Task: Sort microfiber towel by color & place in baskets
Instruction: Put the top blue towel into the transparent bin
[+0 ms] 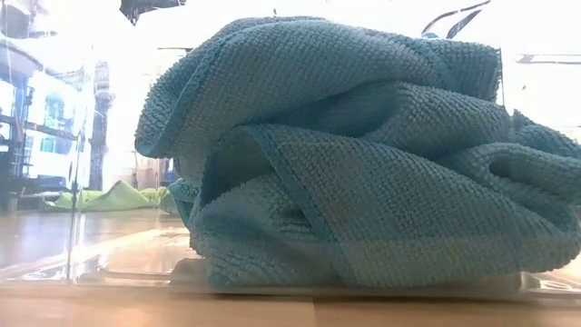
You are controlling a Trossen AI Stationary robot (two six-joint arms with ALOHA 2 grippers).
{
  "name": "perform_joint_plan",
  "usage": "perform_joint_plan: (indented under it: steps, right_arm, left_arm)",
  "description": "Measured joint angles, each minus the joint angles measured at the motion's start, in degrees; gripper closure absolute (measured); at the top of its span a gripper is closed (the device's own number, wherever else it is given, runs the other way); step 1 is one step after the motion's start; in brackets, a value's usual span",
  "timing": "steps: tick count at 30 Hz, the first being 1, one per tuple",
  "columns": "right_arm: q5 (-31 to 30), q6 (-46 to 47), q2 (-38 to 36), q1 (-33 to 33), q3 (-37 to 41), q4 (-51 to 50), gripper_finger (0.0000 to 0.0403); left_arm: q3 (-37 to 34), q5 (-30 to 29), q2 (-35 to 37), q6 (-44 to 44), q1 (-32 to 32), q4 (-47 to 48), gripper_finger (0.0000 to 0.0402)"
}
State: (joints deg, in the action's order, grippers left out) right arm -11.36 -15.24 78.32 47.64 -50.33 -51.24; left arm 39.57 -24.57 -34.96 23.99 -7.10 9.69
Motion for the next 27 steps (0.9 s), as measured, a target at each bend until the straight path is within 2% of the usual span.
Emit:
perform_joint_plan:
  steps: [2, 3, 7, 14, 20, 27]
  right_arm:
    - [0.79, 0.99, 0.00, 0.00, 0.00, -0.54, 0.0374]
    - [0.90, 1.36, 0.00, 0.00, 0.00, -1.00, 0.0386]
    - [0.75, 2.33, -0.95, 0.00, 0.00, -3.36, 0.0392]
    - [0.42, 5.06, -9.66, 0.00, -3.64, -6.55, 0.0399]
    - [0.40, 8.72, -16.36, 0.00, -11.43, -8.62, 0.0401]
    - [0.38, 10.30, -17.99, 0.00, -24.22, -11.05, 0.0402]
  left_arm:
    - [0.00, -0.01, 0.00, -0.04, -0.02, 0.00, 0.0213]
    - [0.00, -0.01, 0.00, -0.04, -0.02, -0.02, 0.0213]
    - [0.00, -0.01, 0.00, -0.04, -0.02, 0.00, 0.0213]
    - [0.00, -0.01, 0.00, -0.06, -0.02, -0.02, 0.0213]
    - [0.00, -0.01, 0.00, -0.07, -0.02, -0.04, 0.0213]
    - [0.00, 1.61, 0.00, 1.29, -0.02, -0.04, 0.0213]
